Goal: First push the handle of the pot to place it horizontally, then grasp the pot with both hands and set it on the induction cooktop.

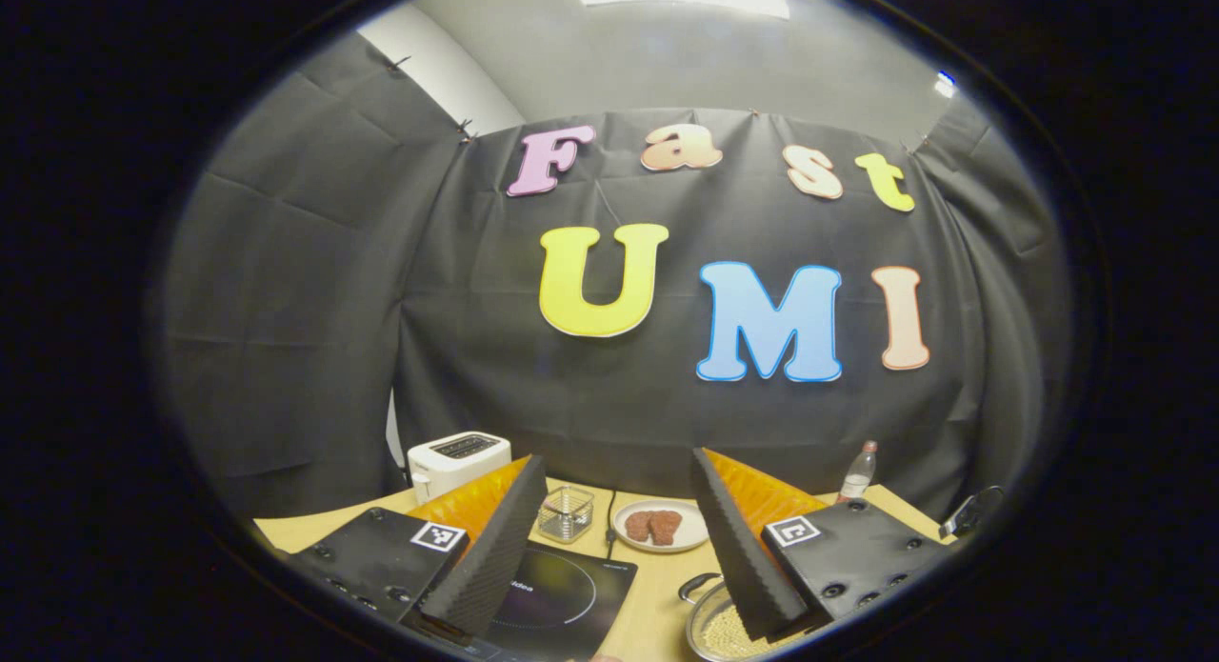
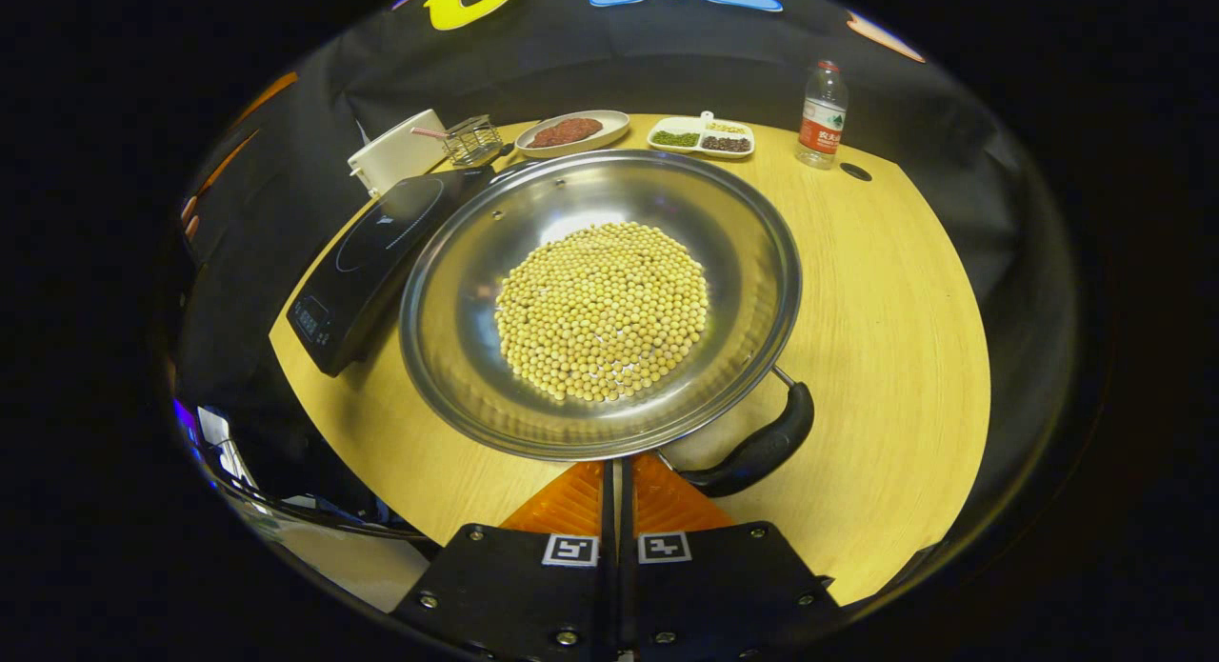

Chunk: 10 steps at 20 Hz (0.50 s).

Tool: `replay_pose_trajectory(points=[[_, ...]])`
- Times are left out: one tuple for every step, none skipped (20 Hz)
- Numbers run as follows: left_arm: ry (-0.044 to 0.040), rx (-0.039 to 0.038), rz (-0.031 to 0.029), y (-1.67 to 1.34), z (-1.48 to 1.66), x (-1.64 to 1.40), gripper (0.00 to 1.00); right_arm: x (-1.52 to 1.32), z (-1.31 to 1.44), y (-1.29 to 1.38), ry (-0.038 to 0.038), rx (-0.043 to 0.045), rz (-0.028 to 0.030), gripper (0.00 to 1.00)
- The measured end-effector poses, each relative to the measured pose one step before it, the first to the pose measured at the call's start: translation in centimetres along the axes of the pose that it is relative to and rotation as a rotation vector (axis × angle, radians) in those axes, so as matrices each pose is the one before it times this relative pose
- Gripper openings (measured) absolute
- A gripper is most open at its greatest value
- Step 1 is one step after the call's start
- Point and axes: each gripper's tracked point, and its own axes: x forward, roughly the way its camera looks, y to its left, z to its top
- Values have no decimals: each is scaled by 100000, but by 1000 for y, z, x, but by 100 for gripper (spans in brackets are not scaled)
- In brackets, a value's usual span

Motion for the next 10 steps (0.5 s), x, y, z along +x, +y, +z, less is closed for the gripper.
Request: replay_pose_trajectory(points=[[281,206,571,-151,-235,-54,94,126,206,-759,32,73,-1216,1],[172,-86,639,-96,46,58,94,144,248,-714,-122,39,-1393,1],[201,-135,696,-49,-146,-107,94,261,219,-660,-139,-149,-1830,1],[139,-1,747,-40,-17,-39,94,162,201,-727,122,-913,-1691,1],[141,169,806,98,-189,-84,94,165,206,-587,-87,-917,-1274,1],[8,227,771,53,35,-68,94,110,275,-528,-488,-832,-974,1],[228,292,757,3,-133,9,96,177,278,-348,-436,-714,-866,1],[280,298,750,71,-19,-71,99,137,257,-408,-391,-507,-737,1],[324,254,674,18,-331,-7,99,240,319,-570,-550,-56,-665,1],[385,284,568,-1,-113,4,99,71,267,-453,-420,257,-727,1]])
